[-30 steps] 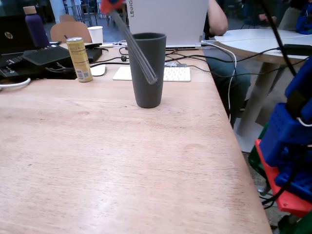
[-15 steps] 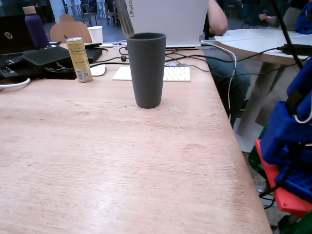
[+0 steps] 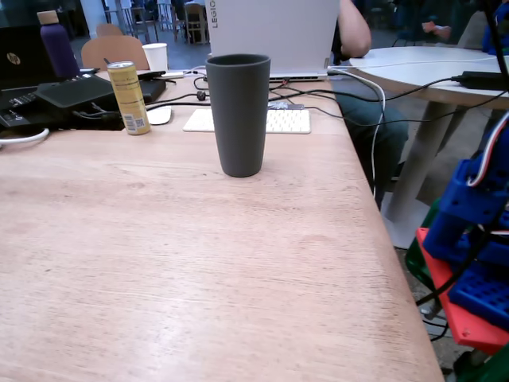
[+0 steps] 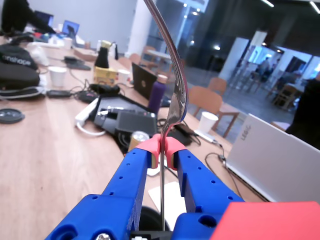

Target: Grab the fork and place it in gray glass

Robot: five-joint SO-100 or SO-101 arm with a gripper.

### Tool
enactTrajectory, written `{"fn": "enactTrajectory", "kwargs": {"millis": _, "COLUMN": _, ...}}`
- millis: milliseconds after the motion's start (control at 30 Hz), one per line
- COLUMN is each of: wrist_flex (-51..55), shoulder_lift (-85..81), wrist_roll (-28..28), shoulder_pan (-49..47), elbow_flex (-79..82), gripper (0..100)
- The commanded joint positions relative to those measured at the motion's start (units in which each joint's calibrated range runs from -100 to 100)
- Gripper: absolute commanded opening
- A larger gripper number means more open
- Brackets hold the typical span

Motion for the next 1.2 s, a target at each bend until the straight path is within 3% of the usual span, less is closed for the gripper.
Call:
{"fn": "enactTrajectory", "kwargs": {"millis": 0, "wrist_flex": -1.32, "shoulder_lift": 1.64, "wrist_roll": 0.15, "shoulder_pan": 2.15, "elbow_flex": -2.53, "gripper": 0}}
{"fn": "enactTrajectory", "kwargs": {"millis": 167, "wrist_flex": -1.41, "shoulder_lift": 8.42, "wrist_roll": 0.15, "shoulder_pan": 5.7, "elbow_flex": -2.82, "gripper": 0}}
{"fn": "enactTrajectory", "kwargs": {"millis": 367, "wrist_flex": -9.04, "shoulder_lift": 14.51, "wrist_roll": -0.34, "shoulder_pan": 5.7, "elbow_flex": -2.82, "gripper": 0}}
{"fn": "enactTrajectory", "kwargs": {"millis": 800, "wrist_flex": -7.65, "shoulder_lift": 17.16, "wrist_roll": -5.47, "shoulder_pan": -0.05, "elbow_flex": -1.68, "gripper": 0}}
{"fn": "enactTrajectory", "kwargs": {"millis": 933, "wrist_flex": -2.39, "shoulder_lift": 18.19, "wrist_roll": -5.86, "shoulder_pan": -0.05, "elbow_flex": -1.4, "gripper": 0}}
{"fn": "enactTrajectory", "kwargs": {"millis": 1167, "wrist_flex": -3.29, "shoulder_lift": 12.96, "wrist_roll": -5.32, "shoulder_pan": 1.64, "elbow_flex": 10.77, "gripper": 0}}
